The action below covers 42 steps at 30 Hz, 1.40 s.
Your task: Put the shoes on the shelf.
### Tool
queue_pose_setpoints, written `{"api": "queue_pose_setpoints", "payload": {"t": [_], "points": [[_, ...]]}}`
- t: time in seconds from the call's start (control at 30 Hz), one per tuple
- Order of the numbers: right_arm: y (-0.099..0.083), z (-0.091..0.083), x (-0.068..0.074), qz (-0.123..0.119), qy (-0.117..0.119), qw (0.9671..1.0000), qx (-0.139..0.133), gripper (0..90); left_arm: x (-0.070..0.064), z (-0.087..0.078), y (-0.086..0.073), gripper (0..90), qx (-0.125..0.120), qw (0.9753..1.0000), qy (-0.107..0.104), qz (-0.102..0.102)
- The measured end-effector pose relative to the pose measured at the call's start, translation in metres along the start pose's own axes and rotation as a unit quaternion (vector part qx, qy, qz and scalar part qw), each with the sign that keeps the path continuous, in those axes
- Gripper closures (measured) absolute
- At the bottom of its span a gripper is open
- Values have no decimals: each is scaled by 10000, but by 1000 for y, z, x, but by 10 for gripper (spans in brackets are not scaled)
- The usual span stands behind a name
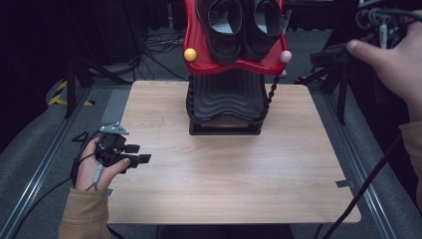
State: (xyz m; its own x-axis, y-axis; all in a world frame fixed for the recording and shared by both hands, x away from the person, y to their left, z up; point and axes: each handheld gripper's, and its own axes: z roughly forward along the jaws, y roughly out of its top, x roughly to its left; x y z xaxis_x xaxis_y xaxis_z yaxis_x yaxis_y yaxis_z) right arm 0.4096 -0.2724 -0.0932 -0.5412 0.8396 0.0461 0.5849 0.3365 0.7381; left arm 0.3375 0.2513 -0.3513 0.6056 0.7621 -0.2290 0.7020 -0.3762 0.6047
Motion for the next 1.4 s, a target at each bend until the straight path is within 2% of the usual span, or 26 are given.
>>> {"api": "queue_pose_setpoints", "payload": {"t": [0.23, 0.53, 0.63, 0.8, 0.87, 0.93, 1.0, 1.1, 1.23, 1.27, 1.3, 1.4], "points": [[-46, 21, -4, -219, 212, 9995, 105, 371, -5, 2, -4, 421, 40, 10000, -4, 6], [-101, 60, -2, -534, 471, 9969, 343, 363, -7, 3, -12, 389, -9, 9999, 101, 19], [-118, 73, -2, -518, 625, 9957, 450, 360, -6, 3, -16, 385, 0, 9999, 130, 2], [-142, 91, -5, -565, 616, 9953, 496, 346, -7, 2, -23, 381, -35, 9999, 165, -17], [-149, 96, -6, -531, 641, 9952, 517, 346, -8, 3, -25, 377, -50, 9998, 174, -47], [-163, 105, -9, -465, 630, 9950, 614, 337, -8, 3, -26, 375, -56, 9998, 189, -25], [-172, 111, -12, -548, 609, 9943, 676, 335, -8, 5, -28, 374, -1, 9999, 171, -16], [-181, 116, -14, -605, 590, 9941, 683, 335, -8, 6, -29, 372, 8, 9998, 210, -17], [-203, 126, -20, -647, 758, 9932, 603, 349, -7, 7, -30, 365, 28, 9996, 294, 18], [-208, 128, -22, -661, 760, 9933, 564, 351, -7, 9, -31, 365, 20, 9995, 304, -28], [-208, 128, -22, -661, 760, 9933, 564, 351, -7, 9, -31, 365, 20, 9995, 304, -28], [-223, 137, -24, -673, 892, 9922, 544, 350, -6, 11, -31, 357, 26, 9996, 264, 23]]}}
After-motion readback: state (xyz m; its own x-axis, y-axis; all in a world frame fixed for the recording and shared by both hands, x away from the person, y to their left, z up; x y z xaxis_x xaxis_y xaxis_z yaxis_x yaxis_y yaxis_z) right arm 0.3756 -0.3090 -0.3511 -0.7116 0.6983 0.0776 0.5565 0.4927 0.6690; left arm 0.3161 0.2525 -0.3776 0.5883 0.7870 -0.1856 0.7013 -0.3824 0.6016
